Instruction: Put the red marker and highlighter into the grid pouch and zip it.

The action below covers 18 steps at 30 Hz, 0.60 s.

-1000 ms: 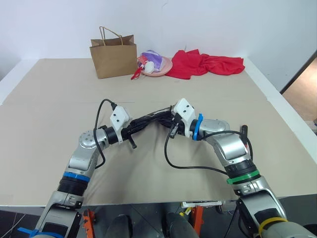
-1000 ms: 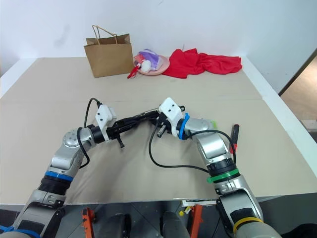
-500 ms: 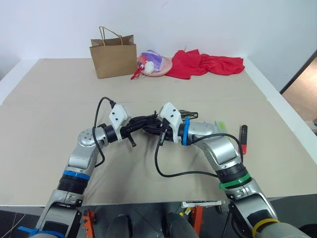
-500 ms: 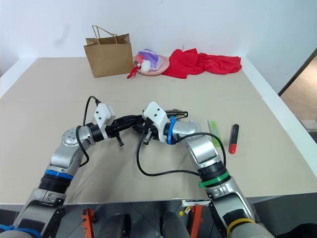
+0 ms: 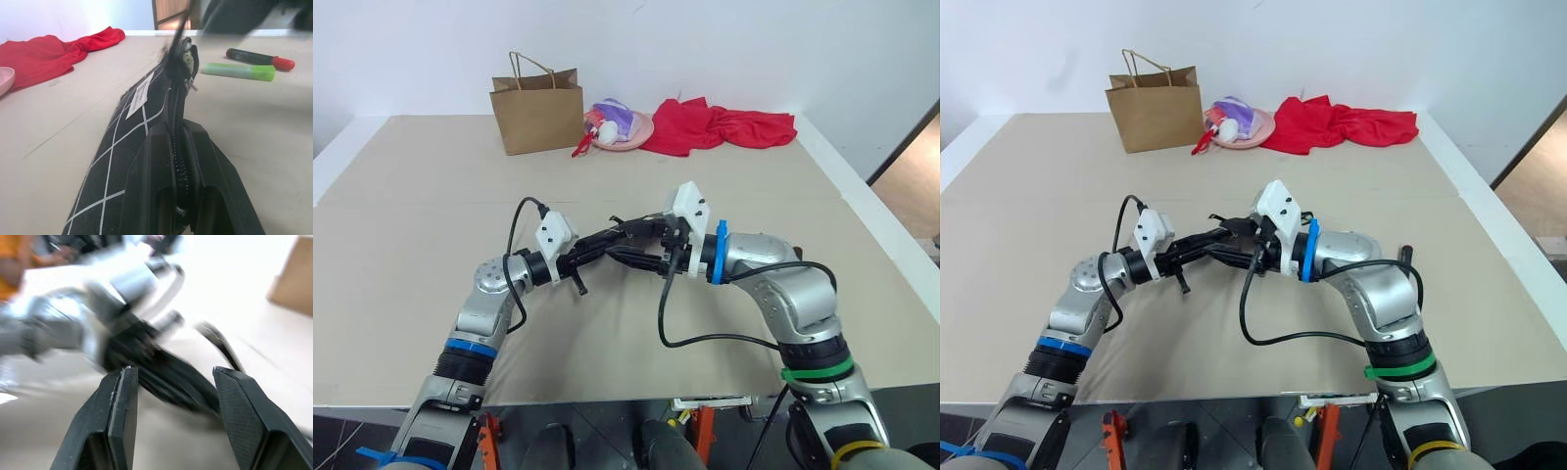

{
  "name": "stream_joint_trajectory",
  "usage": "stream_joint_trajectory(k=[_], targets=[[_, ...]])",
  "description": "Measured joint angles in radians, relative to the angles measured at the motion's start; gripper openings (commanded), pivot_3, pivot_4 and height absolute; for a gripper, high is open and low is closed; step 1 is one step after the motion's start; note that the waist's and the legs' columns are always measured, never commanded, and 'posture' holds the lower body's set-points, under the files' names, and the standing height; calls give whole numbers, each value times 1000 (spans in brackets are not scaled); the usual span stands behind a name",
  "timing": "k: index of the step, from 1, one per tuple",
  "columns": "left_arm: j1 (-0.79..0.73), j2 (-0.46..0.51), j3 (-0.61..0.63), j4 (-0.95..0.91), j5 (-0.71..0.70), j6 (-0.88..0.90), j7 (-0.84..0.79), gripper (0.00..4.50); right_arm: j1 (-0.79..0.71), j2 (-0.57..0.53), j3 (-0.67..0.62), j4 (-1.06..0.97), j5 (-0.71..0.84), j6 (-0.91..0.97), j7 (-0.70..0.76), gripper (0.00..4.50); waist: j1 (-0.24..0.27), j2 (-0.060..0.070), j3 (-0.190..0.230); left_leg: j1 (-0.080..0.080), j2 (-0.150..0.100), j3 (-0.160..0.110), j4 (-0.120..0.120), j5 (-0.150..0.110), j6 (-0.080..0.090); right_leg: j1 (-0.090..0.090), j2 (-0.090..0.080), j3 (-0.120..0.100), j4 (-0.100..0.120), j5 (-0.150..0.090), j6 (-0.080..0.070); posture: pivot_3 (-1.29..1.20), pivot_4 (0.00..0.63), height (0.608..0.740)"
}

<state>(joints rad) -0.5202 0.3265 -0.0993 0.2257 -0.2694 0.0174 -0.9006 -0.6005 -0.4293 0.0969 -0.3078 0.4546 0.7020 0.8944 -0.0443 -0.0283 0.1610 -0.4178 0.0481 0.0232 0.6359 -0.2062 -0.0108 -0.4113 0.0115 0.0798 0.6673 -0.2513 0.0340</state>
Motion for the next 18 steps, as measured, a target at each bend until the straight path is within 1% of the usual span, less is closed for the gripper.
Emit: stream_joint_trajectory(k=[1,5,7,10,14,18], targets=[[0,0,-1,0,0,0,0,0,5,-8,-5,-7,9,4,3,2684,0,0,0,0,0,0,0,0,0,0,0,0,0,0,0,0,150,740],[6,-3,-2,0,4,-1,1,0,81,-147,-73,-28,24,4,18,2684,3,0,0,-1,-2,0,1,0,0,0,-2,0,-1,0,0,0,150,740],[9,-3,-2,0,4,-1,1,0,115,-219,-126,-17,-1,-9,3,2684,3,0,0,-1,-2,1,1,0,0,0,-2,0,-1,0,1,0,150,740],[21,0,5,-5,-1,-1,0,0,197,-337,-234,49,-88,-38,-79,2684,5,-1,0,-1,-2,1,1,0,0,0,-2,0,-1,0,1,0,150,740],[32,0,22,-16,-28,2,-8,0,269,-368,-349,98,-143,5,-202,2684,1,-1,0,-1,-1,1,0,0,0,-1,0,1,-1,0,1,0,150,740],[33,1,30,-30,-52,2,-24,0,312,-356,-421,96,-164,124,-330,2684,1,0,0,0,0,1,0,0,0,0,0,2,-1,0,1,0,150,740]])
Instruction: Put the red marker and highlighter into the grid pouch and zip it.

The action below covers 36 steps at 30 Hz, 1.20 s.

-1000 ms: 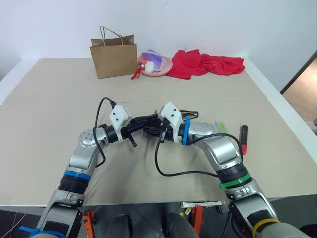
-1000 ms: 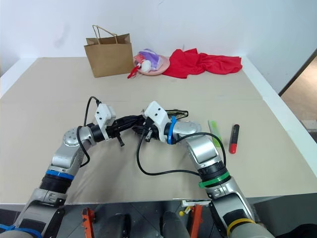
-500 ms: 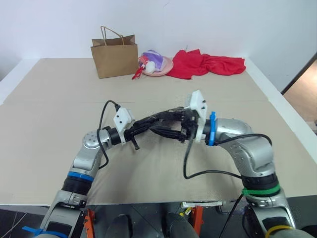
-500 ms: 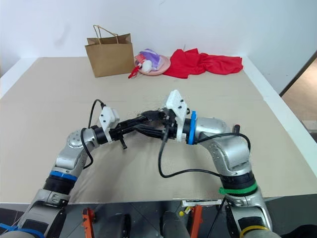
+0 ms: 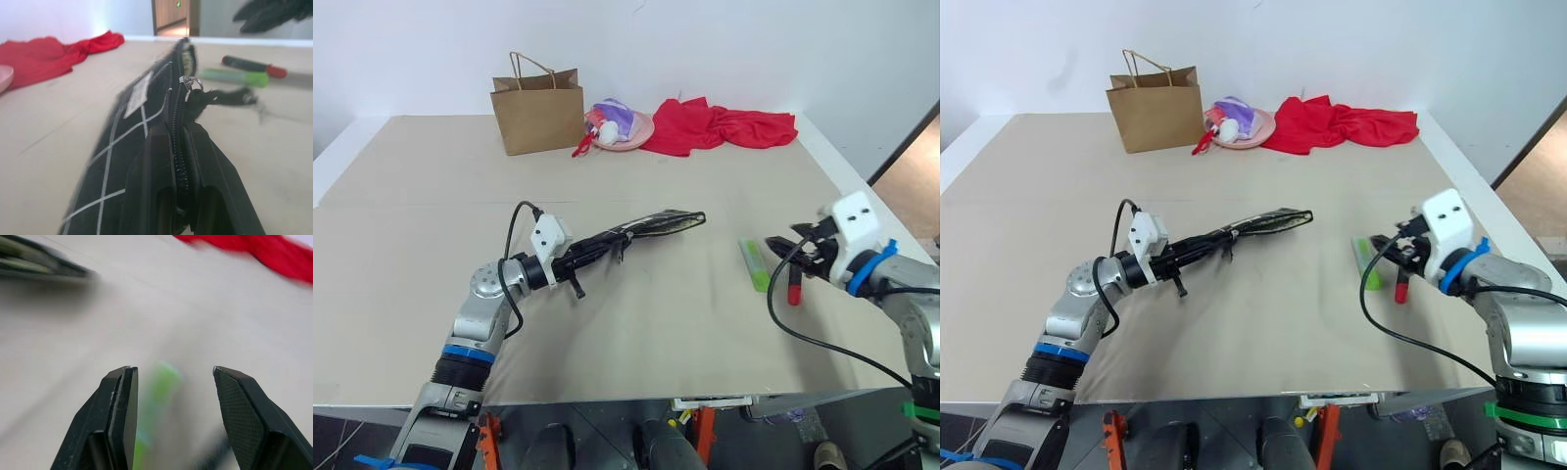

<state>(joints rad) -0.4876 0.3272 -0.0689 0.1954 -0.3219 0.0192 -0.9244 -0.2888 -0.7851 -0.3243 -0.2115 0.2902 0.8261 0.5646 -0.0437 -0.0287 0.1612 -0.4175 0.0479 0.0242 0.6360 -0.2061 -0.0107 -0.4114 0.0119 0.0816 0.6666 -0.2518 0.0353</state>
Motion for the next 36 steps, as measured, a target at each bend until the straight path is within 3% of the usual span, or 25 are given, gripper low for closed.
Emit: stream_joint_trajectory(k=[6,15,25,26,28,29,31,36], targets=[[0,-4,0,0,-12,0,-7,0,28,62,-24,-1,-19,144,-143,2684,0,0,0,1,-1,2,1,0,0,1,-1,2,0,0,2,0,150,740],[0,-16,-1,0,-12,0,-7,0,33,169,-72,-63,23,308,-225,2684,0,0,0,1,-1,1,0,0,0,1,0,2,0,0,2,0,150,740],[0,-26,-1,0,-11,0,-5,0,42,213,-50,-87,19,341,-280,2684,0,0,0,1,-1,2,0,0,0,1,-1,2,0,0,3,0,150,740],[0,-26,-1,0,-11,0,-4,0,45,213,-49,-85,18,337,-282,2179,0,0,0,1,-1,1,0,0,0,1,-1,2,0,0,3,0,150,740],[0,-26,-1,0,-10,0,-3,0,53,213,-48,-69,13,326,-288,1785,0,0,0,1,-1,2,0,0,0,1,-1,2,0,0,3,0,150,740],[0,-27,-1,0,-10,0,-1,0,57,215,-48,-57,5,303,-296,1110,0,0,0,1,-1,2,0,0,0,1,-1,2,0,0,3,0,150,740],[0,-27,-1,0,-10,0,-1,0,57,218,-48,-53,1,295,-303,688,0,0,0,1,-1,2,0,0,0,1,-1,2,0,0,3,0,150,740],[0,-26,-1,0,-10,0,0,0,51,246,-67,-30,-1,262,-327,588,0,0,0,1,-1,2,1,0,0,2,-1,2,0,0,3,0,150,740]])
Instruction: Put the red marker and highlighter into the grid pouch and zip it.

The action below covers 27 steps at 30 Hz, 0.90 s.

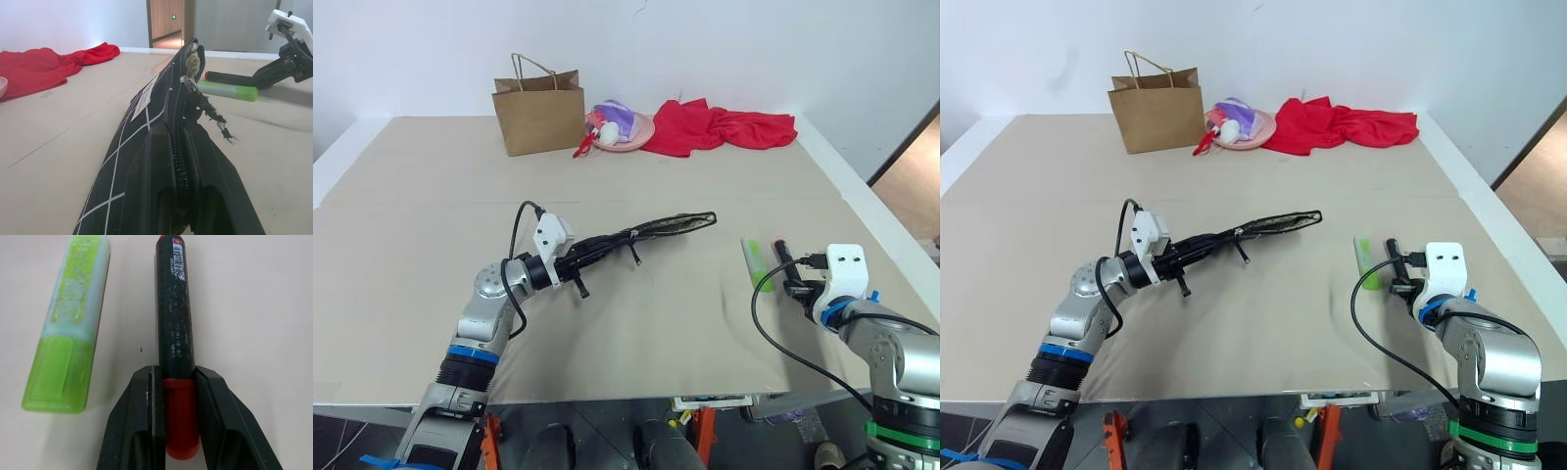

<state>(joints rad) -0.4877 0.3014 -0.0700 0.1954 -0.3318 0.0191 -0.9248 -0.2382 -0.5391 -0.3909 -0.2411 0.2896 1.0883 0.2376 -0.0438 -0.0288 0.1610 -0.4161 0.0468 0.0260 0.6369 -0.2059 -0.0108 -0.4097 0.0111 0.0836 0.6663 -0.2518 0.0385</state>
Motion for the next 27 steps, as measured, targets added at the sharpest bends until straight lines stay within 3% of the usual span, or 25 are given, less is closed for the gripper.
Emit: stream_joint_trajectory(k=[7,13,18,27], targets=[[0,3,0,0,-1,1,-11,0,-57,7,7,-19,32,-152,70,588,-3,1,0,0,0,0,-1,0,0,-1,1,1,0,0,0,0,150,740],[-1,4,0,2,-2,6,-32,0,-25,-311,183,-127,-63,-608,404,588,0,2,1,-1,0,0,-1,-1,0,0,0,-1,-2,-2,2,0,150,740],[-2,3,-1,3,-1,10,-44,0,-2,-461,265,-112,-154,-866,579,588,0,1,1,-1,-1,0,0,-1,0,0,-1,0,-1,-2,1,0,150,740],[-2,2,-14,1,3,23,-43,0,-10,-507,315,-22,-277,-1106,662,588,1,1,1,0,0,0,0,-1,0,0,-1,0,-1,-1,1,0,150,740]])
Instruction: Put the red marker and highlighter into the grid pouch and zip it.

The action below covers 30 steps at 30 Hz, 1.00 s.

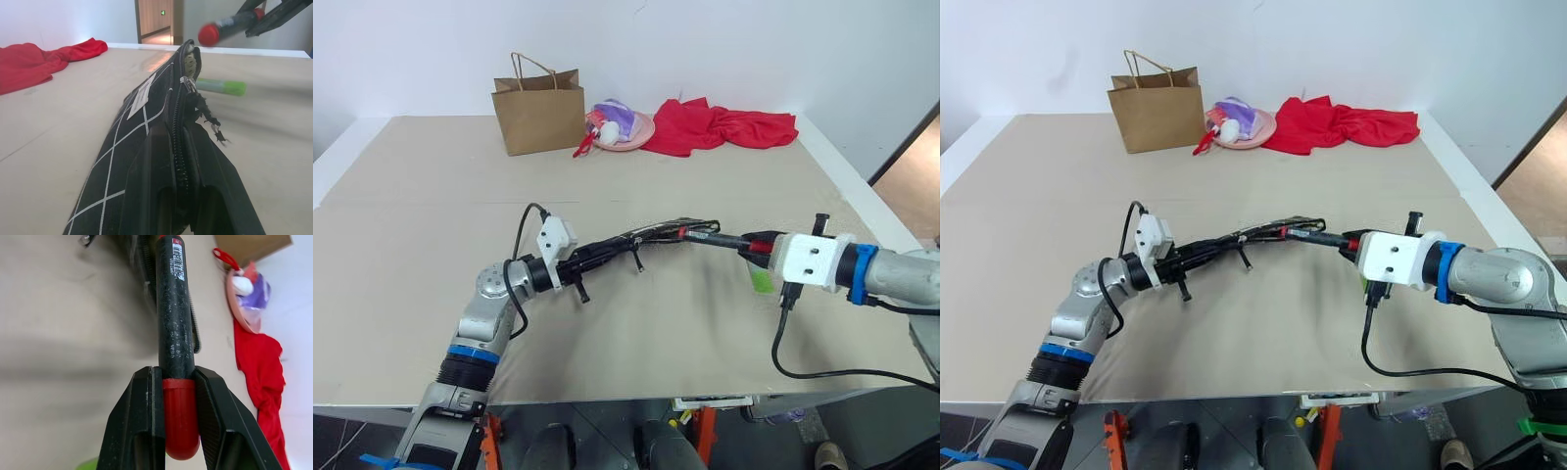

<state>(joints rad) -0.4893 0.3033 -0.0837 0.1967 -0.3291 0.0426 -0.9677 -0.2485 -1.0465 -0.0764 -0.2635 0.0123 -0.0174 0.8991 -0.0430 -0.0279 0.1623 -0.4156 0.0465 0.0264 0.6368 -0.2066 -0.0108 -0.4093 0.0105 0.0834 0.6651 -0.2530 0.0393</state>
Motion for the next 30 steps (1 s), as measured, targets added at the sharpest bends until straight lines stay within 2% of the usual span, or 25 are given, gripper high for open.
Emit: stream_joint_trajectory(k=[23,25,30], targets=[[3,-5,-18,-47,5,28,15,0,-135,26,117,179,-104,-134,31,588,0,0,0,1,0,1,0,0,0,0,0,1,1,1,-1,0,150,740],[4,-4,-18,-50,5,31,18,0,-169,51,150,200,-133,-141,31,588,-1,0,0,2,0,1,0,0,0,0,0,1,1,1,-2,0,150,740],[5,0,-18,-50,4,34,17,0,-340,190,284,265,-217,-144,33,588,-4,0,0,5,2,1,0,1,-1,1,2,2,2,2,-3,0,150,740]])
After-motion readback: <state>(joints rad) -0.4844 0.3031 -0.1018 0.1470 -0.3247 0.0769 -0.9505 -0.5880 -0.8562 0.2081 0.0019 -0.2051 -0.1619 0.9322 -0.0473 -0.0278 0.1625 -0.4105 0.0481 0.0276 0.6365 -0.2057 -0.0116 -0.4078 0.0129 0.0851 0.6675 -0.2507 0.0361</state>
